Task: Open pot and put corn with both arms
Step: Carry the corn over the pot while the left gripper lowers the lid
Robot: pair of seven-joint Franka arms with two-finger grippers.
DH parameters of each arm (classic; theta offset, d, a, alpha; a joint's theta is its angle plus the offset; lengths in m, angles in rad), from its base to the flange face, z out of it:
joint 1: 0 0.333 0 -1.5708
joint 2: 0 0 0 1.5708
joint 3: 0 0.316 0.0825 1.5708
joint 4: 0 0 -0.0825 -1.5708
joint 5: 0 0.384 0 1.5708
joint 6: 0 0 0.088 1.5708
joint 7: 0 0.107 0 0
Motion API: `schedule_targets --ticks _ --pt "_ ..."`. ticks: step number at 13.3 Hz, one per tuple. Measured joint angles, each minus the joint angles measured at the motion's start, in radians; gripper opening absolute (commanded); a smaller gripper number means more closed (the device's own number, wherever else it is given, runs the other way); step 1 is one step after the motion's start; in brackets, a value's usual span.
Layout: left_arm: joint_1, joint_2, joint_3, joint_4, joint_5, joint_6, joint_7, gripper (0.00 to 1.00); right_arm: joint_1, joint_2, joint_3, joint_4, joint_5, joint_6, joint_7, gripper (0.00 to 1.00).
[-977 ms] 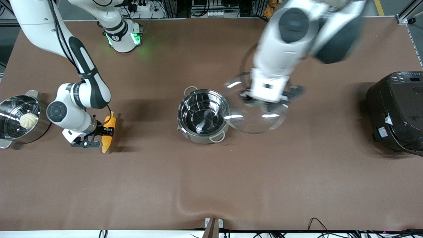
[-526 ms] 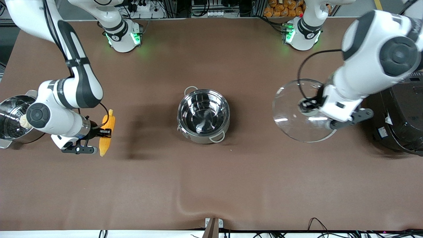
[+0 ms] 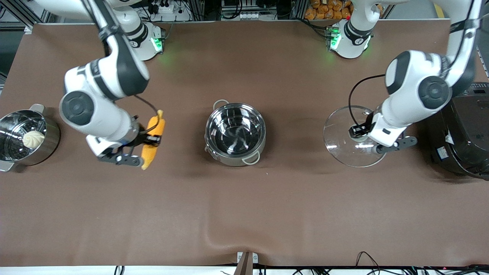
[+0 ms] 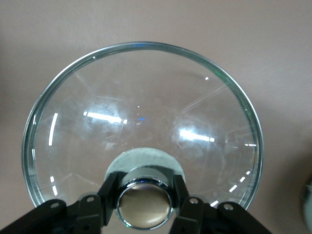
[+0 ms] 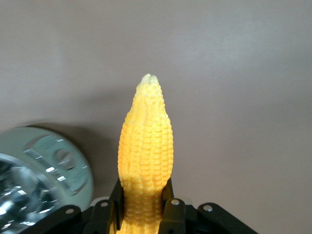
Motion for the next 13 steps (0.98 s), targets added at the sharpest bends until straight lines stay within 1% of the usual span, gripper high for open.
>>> schedule_targets --ticks 3,5,7,10,13 --pt "0.007 -0.002 -0.001 -0.136 0.0 0.145 0.0 0.0 0.059 0.001 0.028 0.013 0.001 -0.002 0.129 0.0" --pt "0.022 0.001 -0.001 -0.206 0.0 0.24 0.0 0.0 0.137 0.006 0.03 0.012 0.0 0.0 0.23 0.0" --pt "0.036 0.004 -0.001 -0.275 0.0 0.317 0.003 0.0 0.218 0.02 0.031 0.012 -0.001 0.035 0.344 0.0" --pt "0.065 0.011 -0.001 -0.306 0.0 0.333 0.006 0.0 0.299 0.076 0.028 0.01 -0.008 0.128 0.474 0.0" --pt "0.095 0.046 -0.002 -0.311 0.0 0.372 0.006 0.0 0.347 0.146 0.026 0.009 -0.048 0.199 0.555 0.0"
